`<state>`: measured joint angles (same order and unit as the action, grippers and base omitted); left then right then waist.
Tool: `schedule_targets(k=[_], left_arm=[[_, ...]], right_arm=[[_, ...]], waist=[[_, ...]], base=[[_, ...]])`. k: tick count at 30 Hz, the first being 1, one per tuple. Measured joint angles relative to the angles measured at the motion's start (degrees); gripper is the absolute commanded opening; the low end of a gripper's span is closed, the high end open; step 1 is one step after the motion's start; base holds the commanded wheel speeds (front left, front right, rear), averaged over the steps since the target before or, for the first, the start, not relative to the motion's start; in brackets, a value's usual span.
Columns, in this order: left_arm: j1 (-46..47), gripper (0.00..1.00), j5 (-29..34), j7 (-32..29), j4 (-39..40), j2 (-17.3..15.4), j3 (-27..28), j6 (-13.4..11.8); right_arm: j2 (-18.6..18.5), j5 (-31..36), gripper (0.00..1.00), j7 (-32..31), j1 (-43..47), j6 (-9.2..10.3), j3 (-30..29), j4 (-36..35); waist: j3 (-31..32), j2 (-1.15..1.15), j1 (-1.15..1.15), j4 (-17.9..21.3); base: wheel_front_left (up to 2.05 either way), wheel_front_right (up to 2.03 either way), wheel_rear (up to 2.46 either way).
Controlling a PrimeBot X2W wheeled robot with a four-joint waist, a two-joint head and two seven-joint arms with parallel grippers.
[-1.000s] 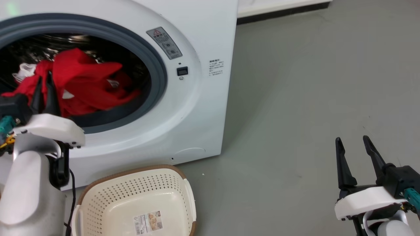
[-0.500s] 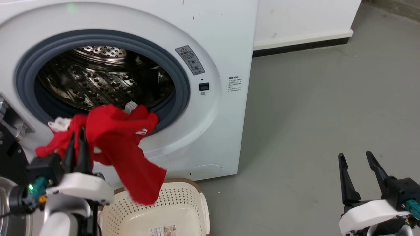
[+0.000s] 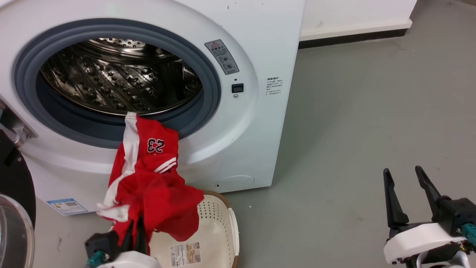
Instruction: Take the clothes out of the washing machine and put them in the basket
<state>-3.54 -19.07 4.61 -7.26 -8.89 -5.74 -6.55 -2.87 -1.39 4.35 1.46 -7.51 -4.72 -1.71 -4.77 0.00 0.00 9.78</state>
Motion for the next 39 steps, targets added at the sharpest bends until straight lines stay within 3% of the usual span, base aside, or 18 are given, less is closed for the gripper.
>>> schedule_targets(k=[6,13,27,39], left_arm=[[1.09,0.0,-0.89,2.01,-8.21,2.18,-1.67,0.93],[9.04,0.0,-0.92,4.48,-16.7,2.65,-2.05,1.4],[27.99,0.0,-0.77,7.17,-38.55,-0.29,-1.03,2.54],[38.8,0.0,-1.34,7.47,-57.87,-0.71,-1.13,2.58]], right_arm=[[-0.01,-0.24,1.0,0.44,-1.15,0.0,-0.31,0.01],[-0.01,-0.71,1.0,1.4,-5.13,0.0,0.27,-0.32],[-0.01,-3.7,1.0,5.35,-13.32,0.0,2.37,2.5],[-0.02,-4.9,1.0,7.77,-18.46,0.0,4.67,4.41]], waist=[[-2.99,0.0,0.0,0.35],[-8.85,0.0,0.01,0.86],[-23.36,0.0,0.01,4.51],[-32.32,0.0,0.01,7.87]], base=[[0.0,0.0,0.0],[0.0,0.0,0.0],[0.0,0.0,0.0],[0.0,0.0,0.0]])
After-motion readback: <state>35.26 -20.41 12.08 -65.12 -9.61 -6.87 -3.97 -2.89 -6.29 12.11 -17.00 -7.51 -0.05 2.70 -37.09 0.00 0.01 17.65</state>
